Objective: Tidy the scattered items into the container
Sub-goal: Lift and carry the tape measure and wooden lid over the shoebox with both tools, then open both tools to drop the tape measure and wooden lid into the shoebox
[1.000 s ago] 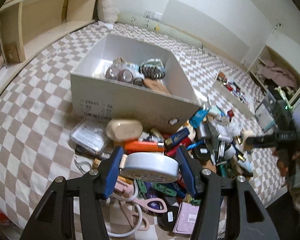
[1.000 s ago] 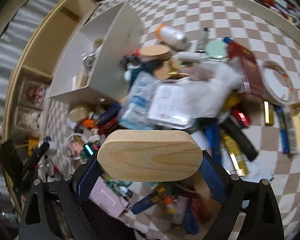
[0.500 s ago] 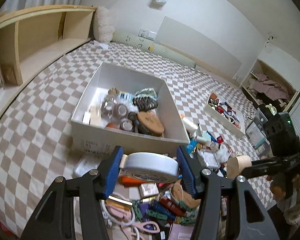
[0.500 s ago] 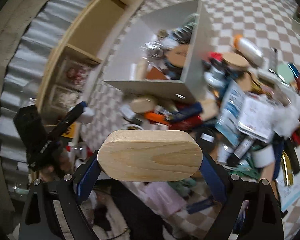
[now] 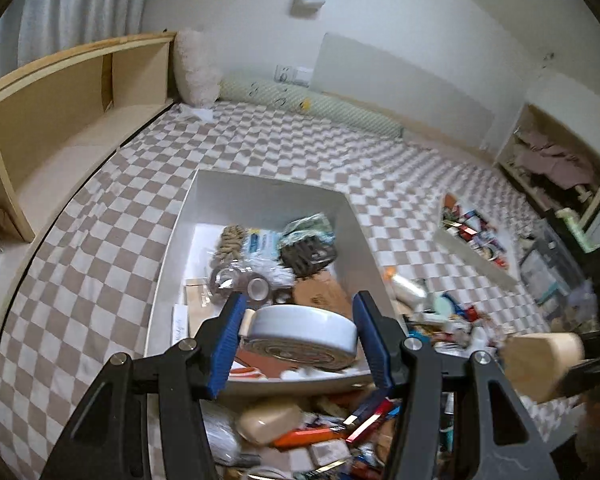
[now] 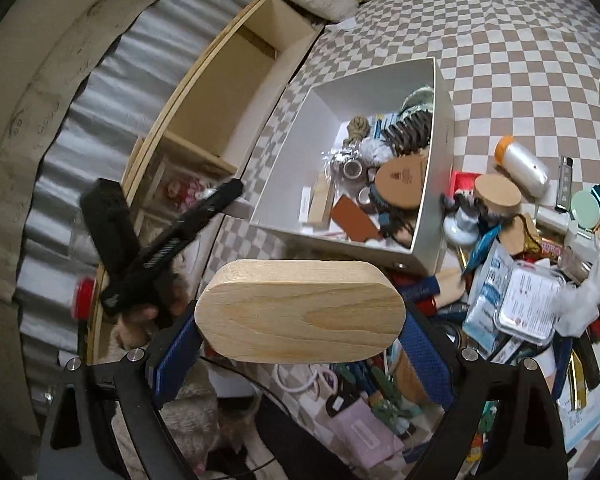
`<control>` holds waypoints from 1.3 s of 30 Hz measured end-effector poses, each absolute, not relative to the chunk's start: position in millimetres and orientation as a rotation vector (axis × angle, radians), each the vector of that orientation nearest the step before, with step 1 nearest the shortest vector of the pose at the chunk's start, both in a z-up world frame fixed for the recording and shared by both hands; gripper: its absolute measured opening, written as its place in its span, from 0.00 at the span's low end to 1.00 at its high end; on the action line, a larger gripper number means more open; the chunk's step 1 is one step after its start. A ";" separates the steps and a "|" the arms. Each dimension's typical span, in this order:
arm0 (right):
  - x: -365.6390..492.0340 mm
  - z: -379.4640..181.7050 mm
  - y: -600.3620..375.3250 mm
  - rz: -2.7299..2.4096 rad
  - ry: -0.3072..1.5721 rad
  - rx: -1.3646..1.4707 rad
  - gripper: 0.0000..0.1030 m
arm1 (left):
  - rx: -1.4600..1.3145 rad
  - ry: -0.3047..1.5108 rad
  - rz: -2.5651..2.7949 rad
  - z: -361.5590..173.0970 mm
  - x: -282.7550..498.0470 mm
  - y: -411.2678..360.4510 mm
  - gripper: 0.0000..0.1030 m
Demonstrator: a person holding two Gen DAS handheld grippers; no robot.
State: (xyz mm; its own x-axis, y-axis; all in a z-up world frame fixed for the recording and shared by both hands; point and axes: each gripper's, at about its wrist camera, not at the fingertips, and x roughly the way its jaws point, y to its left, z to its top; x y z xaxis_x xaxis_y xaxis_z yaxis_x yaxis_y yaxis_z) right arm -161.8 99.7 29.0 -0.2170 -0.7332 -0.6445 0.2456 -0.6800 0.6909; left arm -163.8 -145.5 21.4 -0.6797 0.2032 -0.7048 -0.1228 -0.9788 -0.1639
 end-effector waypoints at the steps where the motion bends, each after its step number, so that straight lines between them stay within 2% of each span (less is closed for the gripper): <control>1: -164.8 29.0 99.9 -1.960 -0.600 1.395 0.91 | -1.187 -0.136 2.729 15.8 -170.9 -147.3 0.54; 12: -203.4 21.1 101.0 -2.005 -0.651 1.427 0.91 | -1.457 -0.123 2.653 -43.2 -223.8 -164.5 0.54; 27: -248.9 -3.5 63.0 -1.963 -0.639 1.507 0.91 | -1.602 0.046 2.608 -72.9 -240.3 -165.7 0.54; 29: -253.5 -8.3 58.0 -1.952 -0.649 1.524 0.91 | -1.598 0.037 2.616 -71.7 -240.8 -167.2 0.62; 30: -255.2 -9.8 56.2 -1.948 -0.653 1.530 0.91 | -1.589 0.034 2.633 -70.0 -240.5 -168.7 0.79; 31: -257.2 -11.1 53.8 -1.945 -0.655 1.535 0.91 | -1.567 0.021 2.647 -67.0 -239.6 -170.3 0.83; 39: -273.2 -29.2 29.6 -1.932 -0.620 1.596 0.91 | -1.432 -0.034 2.740 -39.0 -221.9 -184.4 0.85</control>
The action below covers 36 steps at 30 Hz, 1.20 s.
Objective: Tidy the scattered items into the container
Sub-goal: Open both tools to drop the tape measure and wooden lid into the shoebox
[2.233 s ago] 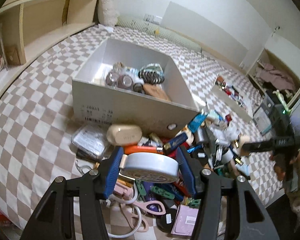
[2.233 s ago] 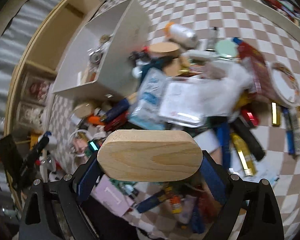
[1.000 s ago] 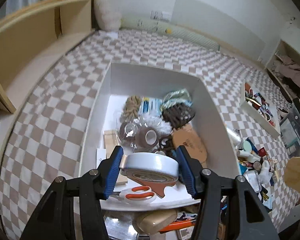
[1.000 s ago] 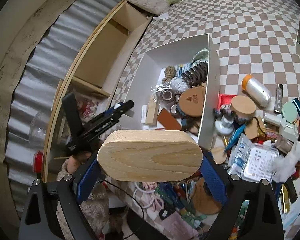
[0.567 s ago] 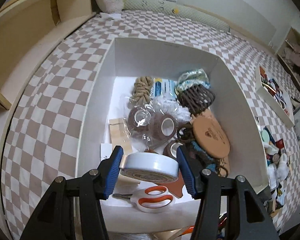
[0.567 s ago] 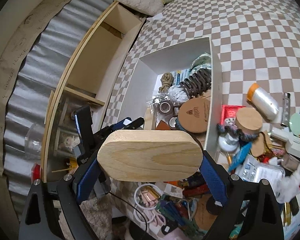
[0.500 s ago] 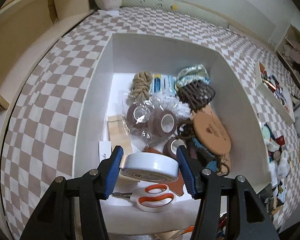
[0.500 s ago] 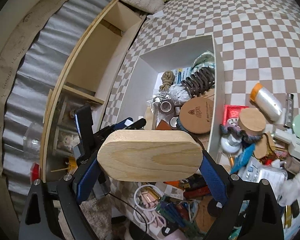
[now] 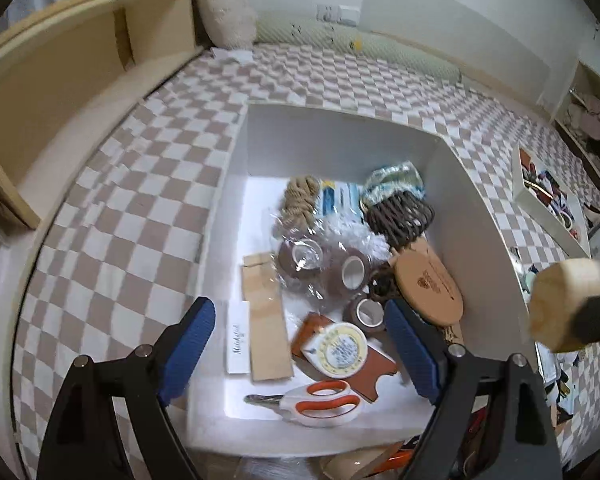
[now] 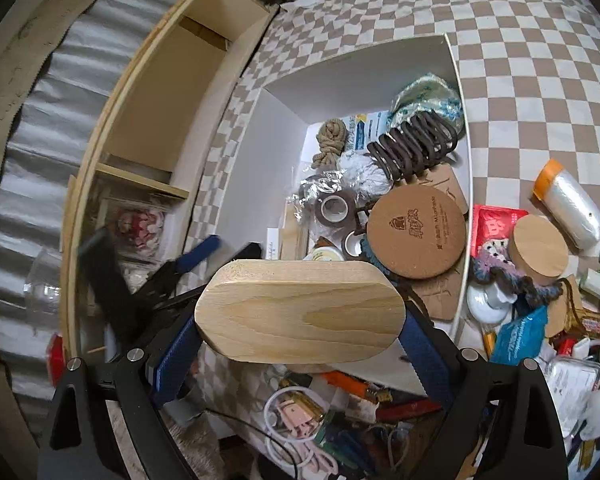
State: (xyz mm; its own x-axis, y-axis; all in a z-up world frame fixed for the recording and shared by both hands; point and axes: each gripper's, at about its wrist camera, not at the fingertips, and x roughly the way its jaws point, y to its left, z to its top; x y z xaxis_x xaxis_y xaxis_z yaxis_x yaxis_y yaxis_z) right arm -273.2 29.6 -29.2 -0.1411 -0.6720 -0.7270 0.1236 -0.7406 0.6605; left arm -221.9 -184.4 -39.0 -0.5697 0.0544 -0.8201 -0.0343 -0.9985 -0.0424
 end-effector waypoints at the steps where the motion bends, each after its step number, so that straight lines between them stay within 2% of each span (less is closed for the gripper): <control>1: -274.6 -31.4 27.5 -1.929 -0.617 1.604 0.91 | -1.421 -0.047 2.745 -36.8 -219.3 -186.7 0.85; 12: -286.2 -57.4 -8.7 -1.911 -0.510 1.701 0.91 | -1.315 -0.140 2.835 -17.3 -185.4 -200.9 0.85; 16: -291.2 -69.3 -17.8 -1.906 -0.504 1.753 0.91 | -1.276 -0.136 2.884 -12.4 -171.5 -202.8 0.92; 22: -290.4 -89.5 -24.9 -1.881 -0.518 1.837 0.93 | -1.303 -0.186 2.879 -17.5 -165.2 -208.3 0.92; 24: -288.6 -86.3 -25.0 -1.877 -0.531 1.817 0.99 | -1.304 -0.201 2.879 -18.8 -163.4 -208.2 0.92; 26: -287.2 -78.5 -22.8 -1.881 -0.555 1.792 1.00 | -1.301 -0.212 2.880 -18.5 -161.5 -206.9 0.92; 36: -281.7 -45.0 -6.8 -2.028 -0.504 1.671 1.00 | -1.270 -0.160 2.882 -2.8 -146.3 -192.5 0.92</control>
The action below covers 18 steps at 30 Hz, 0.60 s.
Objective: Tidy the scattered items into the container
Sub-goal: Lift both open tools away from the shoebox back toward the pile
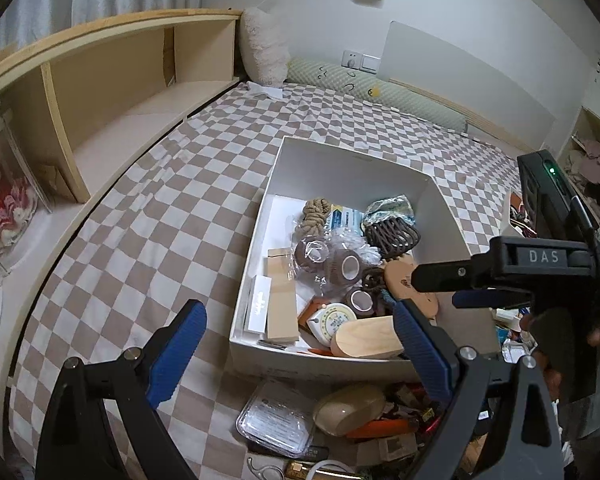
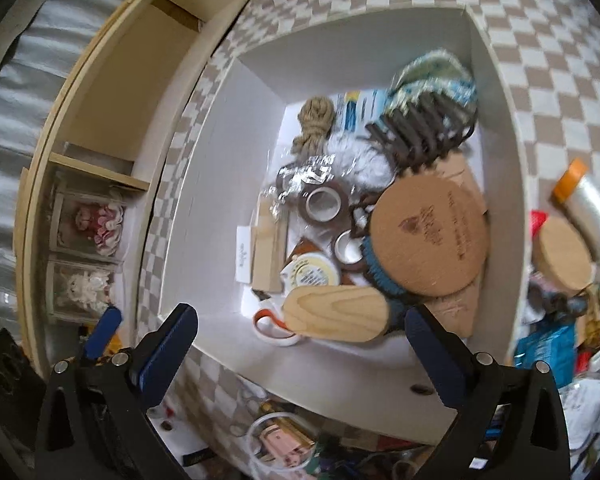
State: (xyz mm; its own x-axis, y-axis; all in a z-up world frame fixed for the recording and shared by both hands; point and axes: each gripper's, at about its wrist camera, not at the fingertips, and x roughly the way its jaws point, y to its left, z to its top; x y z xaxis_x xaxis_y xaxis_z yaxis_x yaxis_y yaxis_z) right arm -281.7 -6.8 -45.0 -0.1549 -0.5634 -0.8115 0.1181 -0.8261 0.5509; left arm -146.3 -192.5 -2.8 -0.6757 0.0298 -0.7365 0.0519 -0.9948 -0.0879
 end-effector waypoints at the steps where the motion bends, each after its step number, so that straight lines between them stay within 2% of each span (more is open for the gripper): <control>1: -280.7 -43.0 -6.4 -2.034 -0.500 1.663 1.00 | 1.256 0.155 -2.865 -0.8 -144.9 -191.0 0.92; 4: -275.3 -35.9 -4.3 -2.053 -0.494 1.624 1.00 | 1.248 0.157 -2.876 4.9 -140.7 -186.8 0.94; 7: -268.2 -23.9 -0.3 -2.111 -0.449 1.563 1.00 | 1.243 0.168 -2.883 9.9 -135.7 -182.3 0.99; 12: -255.5 3.0 5.3 -2.226 -0.331 1.422 1.00 | 1.221 0.142 -2.899 19.0 -125.6 -171.5 0.99; 18: -241.9 20.7 24.9 -2.282 -0.308 1.356 1.00 | 1.185 0.137 -2.921 30.1 -111.0 -159.9 0.99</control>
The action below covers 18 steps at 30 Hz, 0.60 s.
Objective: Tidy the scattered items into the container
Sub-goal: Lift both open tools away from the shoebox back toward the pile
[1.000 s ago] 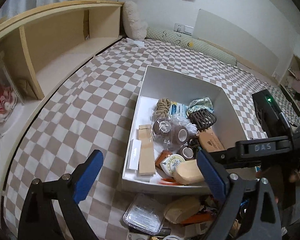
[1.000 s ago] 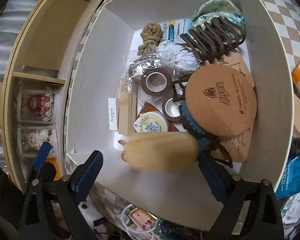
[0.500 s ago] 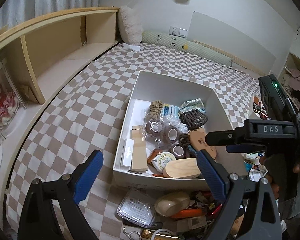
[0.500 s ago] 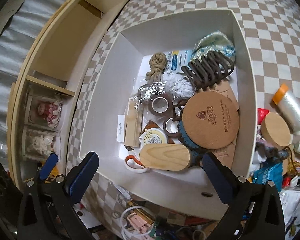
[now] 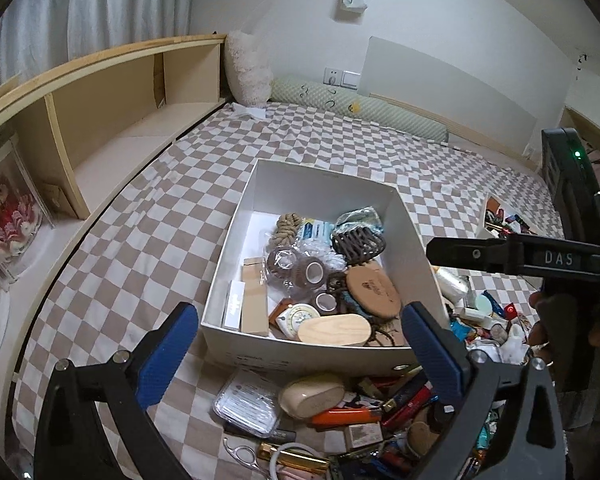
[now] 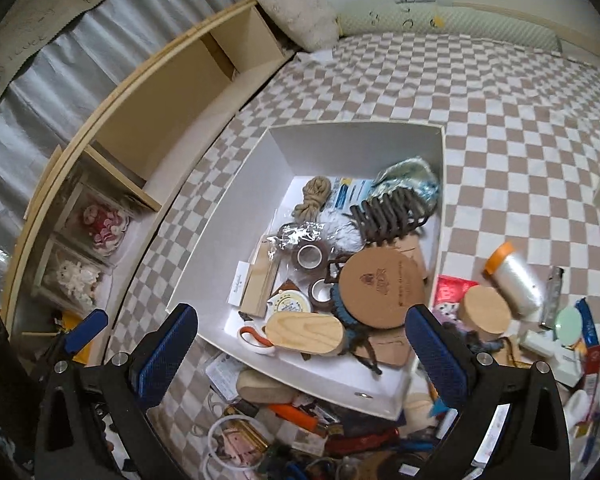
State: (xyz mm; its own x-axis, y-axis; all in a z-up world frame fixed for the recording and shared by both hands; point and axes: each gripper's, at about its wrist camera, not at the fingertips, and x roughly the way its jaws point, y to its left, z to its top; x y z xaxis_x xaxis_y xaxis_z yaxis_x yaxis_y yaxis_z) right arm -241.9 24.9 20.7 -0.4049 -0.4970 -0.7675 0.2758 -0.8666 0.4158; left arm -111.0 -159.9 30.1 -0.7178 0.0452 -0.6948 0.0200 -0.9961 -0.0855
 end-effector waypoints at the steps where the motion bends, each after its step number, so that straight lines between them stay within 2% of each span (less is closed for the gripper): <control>1: -239.5 23.2 27.9 -2.291 -0.302 1.349 1.00 | -1.174 -0.125 2.900 31.7 -108.8 -157.1 0.99; 18: -184.3 67.0 61.5 -2.353 -0.228 1.189 1.00 | -1.104 -0.089 2.931 58.6 -67.1 -124.5 0.99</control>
